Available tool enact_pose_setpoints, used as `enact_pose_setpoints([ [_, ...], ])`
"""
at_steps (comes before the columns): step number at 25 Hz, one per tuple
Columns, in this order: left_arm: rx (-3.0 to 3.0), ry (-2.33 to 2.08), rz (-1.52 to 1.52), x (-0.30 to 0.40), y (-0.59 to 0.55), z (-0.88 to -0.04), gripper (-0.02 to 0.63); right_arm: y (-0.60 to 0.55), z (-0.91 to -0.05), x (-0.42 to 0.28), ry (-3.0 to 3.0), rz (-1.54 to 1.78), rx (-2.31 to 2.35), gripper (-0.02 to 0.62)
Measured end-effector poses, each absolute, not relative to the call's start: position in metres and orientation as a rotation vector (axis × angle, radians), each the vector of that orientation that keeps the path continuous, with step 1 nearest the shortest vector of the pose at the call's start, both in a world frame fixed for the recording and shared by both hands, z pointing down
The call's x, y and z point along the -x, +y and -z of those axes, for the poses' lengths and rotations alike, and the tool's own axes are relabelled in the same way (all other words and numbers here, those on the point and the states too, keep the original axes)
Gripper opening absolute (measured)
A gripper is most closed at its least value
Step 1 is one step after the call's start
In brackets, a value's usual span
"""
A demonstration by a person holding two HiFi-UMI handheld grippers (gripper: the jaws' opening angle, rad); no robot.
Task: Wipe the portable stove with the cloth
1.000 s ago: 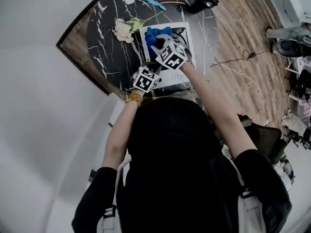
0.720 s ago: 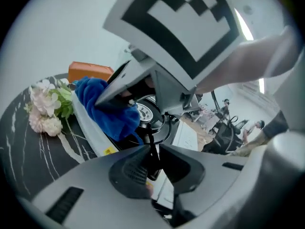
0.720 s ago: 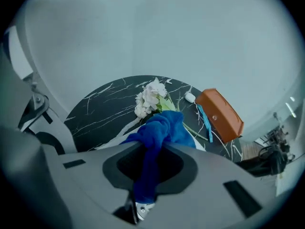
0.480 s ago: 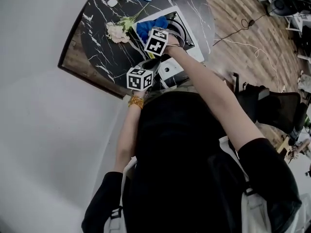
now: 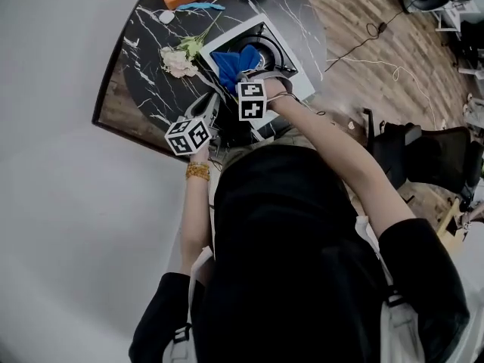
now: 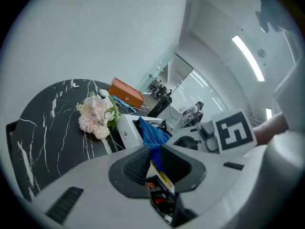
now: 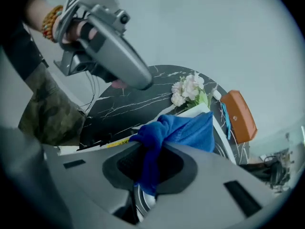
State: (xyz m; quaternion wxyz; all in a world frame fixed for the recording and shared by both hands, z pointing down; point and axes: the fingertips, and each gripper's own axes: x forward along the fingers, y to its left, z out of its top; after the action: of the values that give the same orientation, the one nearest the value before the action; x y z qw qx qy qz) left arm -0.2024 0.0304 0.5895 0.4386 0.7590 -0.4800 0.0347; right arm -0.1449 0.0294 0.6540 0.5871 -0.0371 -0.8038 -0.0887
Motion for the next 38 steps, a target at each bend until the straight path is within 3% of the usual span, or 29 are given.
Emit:
enact_pose_setpoints([
  [3,-1.904,-1.206,-0.054,0.215,0.025,-0.582,0.071,0.036,-0.631,0.159,-2.036,0.180,0.041,0.043],
  [9,-2.004,-1.254,0.102,0.221,0.017,-0.522,0.071,-0.018,-0.458,0.118,-2.875,-0.373,-0.676,0.043],
  [13,-2.138,-1.134,0.249,0.195,0.020,-0.457,0.074,0.002,-0.395,0.081,-3.129,-0.496,-0.532,0.043],
  [14,-2.187,-1.058,0.252,0.179,0.025,-0.443,0.101,0.017,-0.391,0.078,-3.144,-0.455,-0.435,0.043],
  [17,-2.282,-0.755,0.216,0.127,0.045,-0.417,0.294,0.067,-0.394,0.074,-3.089,-0.242,-0.194,0.043],
  [19,-2.271,-0.539,0.225,0.099,0.058,-0.413,0.314,0.091,-0.397,0.075,-3.016,-0.085,-0.130,0.043],
  [22,-2.219,-0.300,0.307,0.083,0.073,-0.412,0.307,0.104,-0.399,0.076,-2.960,0.054,-0.162,0.046],
  [24,-2.167,-0.160,0.353,0.076,0.082,-0.417,0.219,0.108,-0.411,0.077,-2.905,0.137,-0.196,0.046],
  [27,-2.118,-0.049,0.341,0.063,0.082,-0.433,0.186,0.106,-0.436,0.075,-2.809,0.191,-0.289,0.048],
  [32,-2.155,-0.019,0.153,0.096,0.083,-0.468,0.148,0.106,-0.474,0.093,-2.694,-0.025,-0.600,0.048],
  [34,-2.183,-0.105,0.147,0.101,0.055,-0.478,0.073,0.100,-0.497,0.082,-2.628,-0.160,-0.784,0.081],
  [38,-2.316,-0.298,0.094,0.105,-0.011,-0.481,0.062,0.091,-0.532,0.062,-2.566,-0.355,-0.989,0.083],
])
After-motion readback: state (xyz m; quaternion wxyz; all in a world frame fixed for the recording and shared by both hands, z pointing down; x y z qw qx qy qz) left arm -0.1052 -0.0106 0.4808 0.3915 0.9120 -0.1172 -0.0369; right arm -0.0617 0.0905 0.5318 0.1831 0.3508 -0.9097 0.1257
